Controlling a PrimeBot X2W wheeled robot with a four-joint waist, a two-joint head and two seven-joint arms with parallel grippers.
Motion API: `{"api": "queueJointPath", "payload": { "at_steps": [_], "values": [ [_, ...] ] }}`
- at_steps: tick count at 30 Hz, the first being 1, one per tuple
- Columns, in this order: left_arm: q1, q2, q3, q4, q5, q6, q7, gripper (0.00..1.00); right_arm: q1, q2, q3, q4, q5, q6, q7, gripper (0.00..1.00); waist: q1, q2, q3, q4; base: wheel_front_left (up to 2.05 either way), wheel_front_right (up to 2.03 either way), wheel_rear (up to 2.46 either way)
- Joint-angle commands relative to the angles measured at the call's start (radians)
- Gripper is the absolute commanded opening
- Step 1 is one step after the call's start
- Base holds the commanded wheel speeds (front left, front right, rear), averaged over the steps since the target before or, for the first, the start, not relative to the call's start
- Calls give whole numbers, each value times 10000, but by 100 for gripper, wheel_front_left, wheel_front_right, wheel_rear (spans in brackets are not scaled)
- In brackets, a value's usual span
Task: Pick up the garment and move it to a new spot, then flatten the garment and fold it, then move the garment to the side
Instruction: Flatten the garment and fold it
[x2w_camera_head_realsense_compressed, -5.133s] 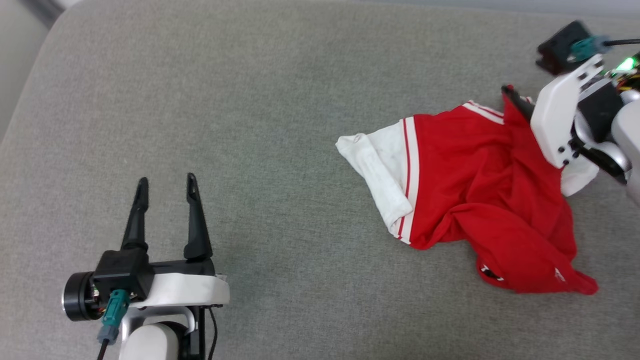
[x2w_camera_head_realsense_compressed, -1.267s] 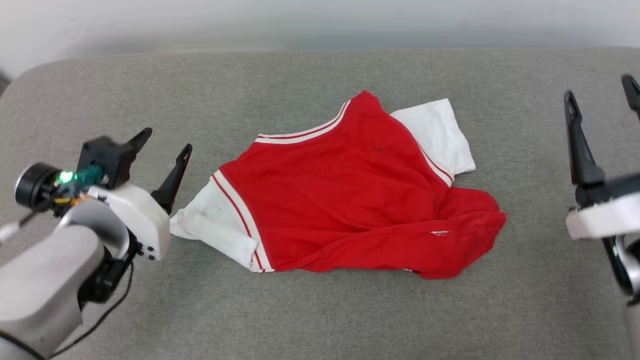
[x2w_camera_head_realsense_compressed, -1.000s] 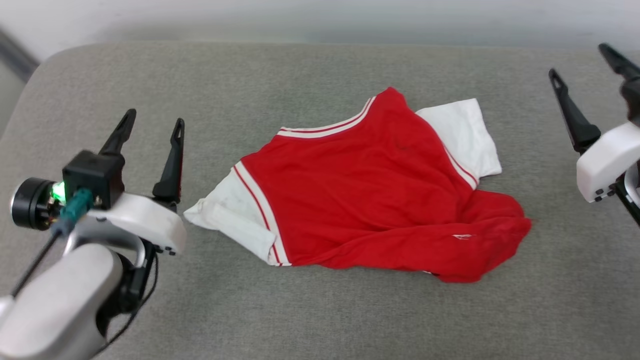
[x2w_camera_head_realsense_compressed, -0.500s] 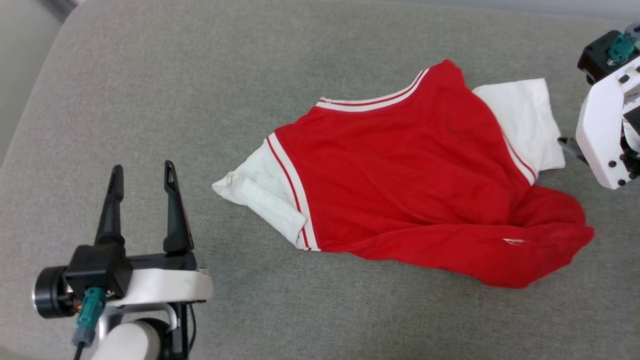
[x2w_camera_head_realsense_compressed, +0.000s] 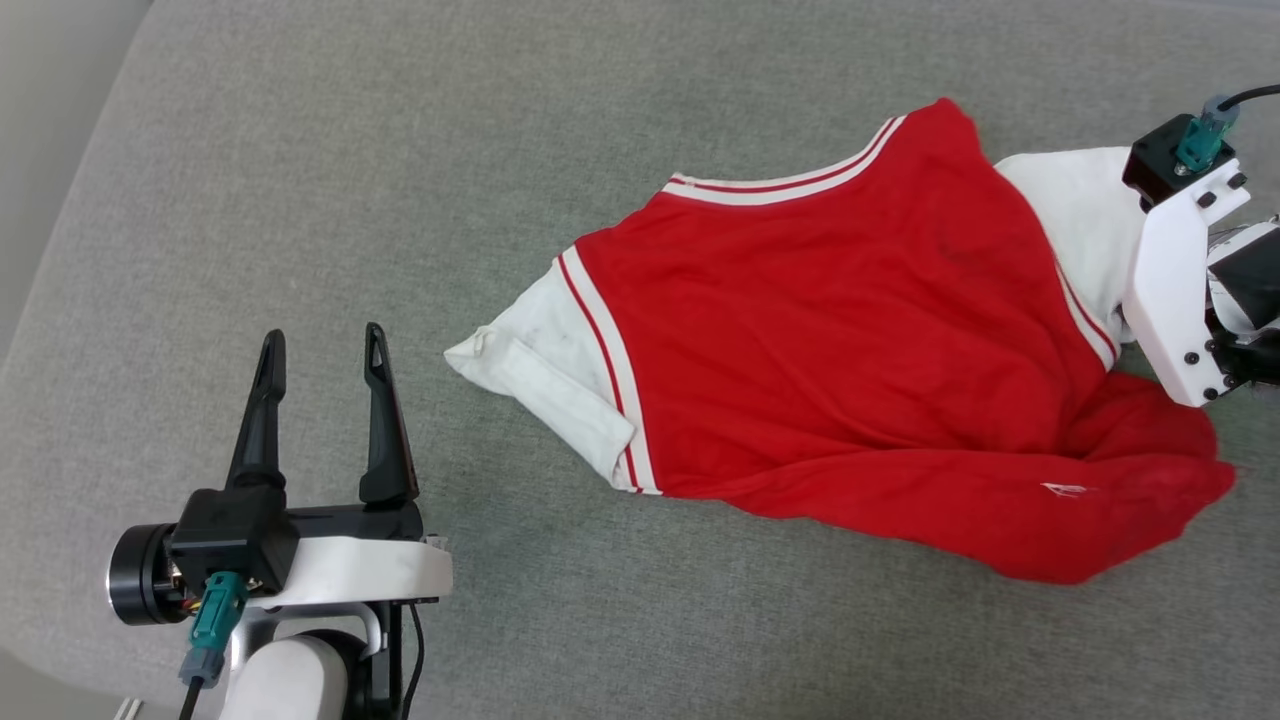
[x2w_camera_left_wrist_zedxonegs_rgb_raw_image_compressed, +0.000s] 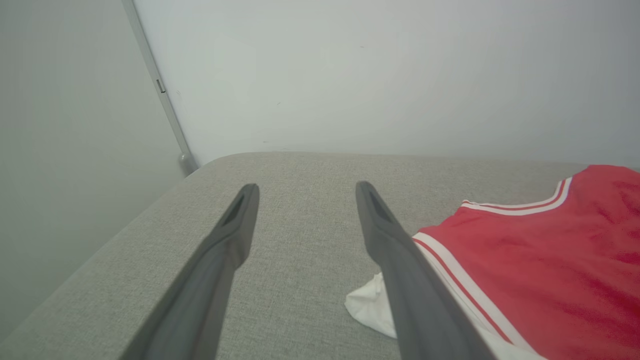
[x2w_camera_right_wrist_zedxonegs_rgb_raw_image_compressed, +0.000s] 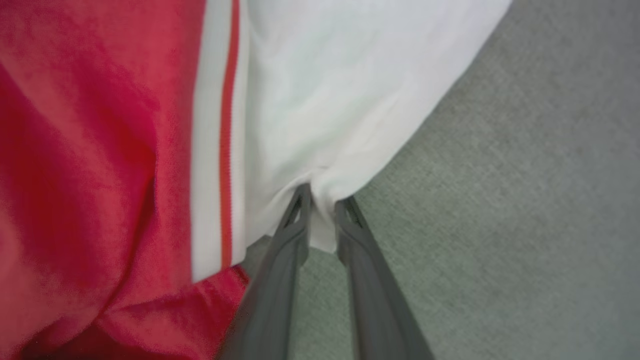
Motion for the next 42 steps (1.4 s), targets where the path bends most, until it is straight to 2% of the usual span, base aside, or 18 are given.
{"api": "queueJointPath", "payload": {
  "at_steps": [1,5,8,13,17,21,26,27,28,29,36,37,38,39,42],
  "values": [
    [83,-103,172,39,153,-127,-48,100,32,-113,129,119,-43,-12,-267,0,0,0,-198,-179,0,0,0],
    [321,-372,511,127,424,-429,-48,100,-282,-471,190,-373,26,-10,-1204,0,0,0,-577,-410,0,0,0],
    [508,-577,750,119,557,-595,-48,100,-87,-1074,294,-1028,144,-10,-1719,0,0,0,-811,-615,0,0,0],
    [885,-803,1077,81,775,-803,-49,100,925,-2137,65,-2153,497,-10,-2208,0,0,0,-1052,-915,0,0,0],
    [1100,-942,1237,82,865,-952,-49,100,2276,-2771,-282,-2589,845,-9,-2384,0,0,0,-1103,-1098,0,0,0],
    [1144,-1052,1369,160,967,-1079,-49,100,3656,-2743,-606,-2586,962,-9,-2520,0,0,0,-1101,-1243,0,0,0],
    [1036,-1147,1432,313,1121,-1245,-49,100,4798,-2042,-1122,-1911,836,-9,-2680,0,0,0,-1141,-1336,0,0,0],
    [1005,-1159,1446,354,1128,-1299,-49,100,4923,-1880,-1311,-1767,779,-9,-2831,7,0,0,-1172,-1341,0,0,0],
    [975,-1161,1480,380,1157,-1317,-49,100,4985,-1703,-1519,-1674,705,-9,-3036,87,0,0,-1216,-1359,0,0,0],
    [964,-1162,1523,410,1191,-1339,-49,100,5033,-1571,-1727,-1620,613,-9,-3233,100,0,0,-1264,-1382,0,0,0],
    [789,-897,1813,649,1433,-1579,-49,100,5402,-1065,-3524,-1727,-1164,-9,-5195,100,0,0,-1836,-1570,0,0,0],
    [506,-623,1891,740,1552,-1749,-49,100,5713,-626,-4776,-1925,-2252,-7,-6136,100,0,0,-2024,-1653,0,0,0],
    [349,-499,1898,775,1575,-1837,-49,100,5865,-431,-5224,-2059,-2649,-9,-6411,100,0,0,-2056,-1680,0,0,0],
    [349,-499,1898,775,1575,-1837,-49,100,5865,-431,-5224,-2059,-2649,-9,-6411,100,0,0,-2056,-1680,0,0,0],
    [-192,-53,1821,1106,1658,-2191,18,100,6310,418,-6653,-2623,-3771,-7,-7177,100,0,0,-2108,-1750,0,0,0]
  ]
}}
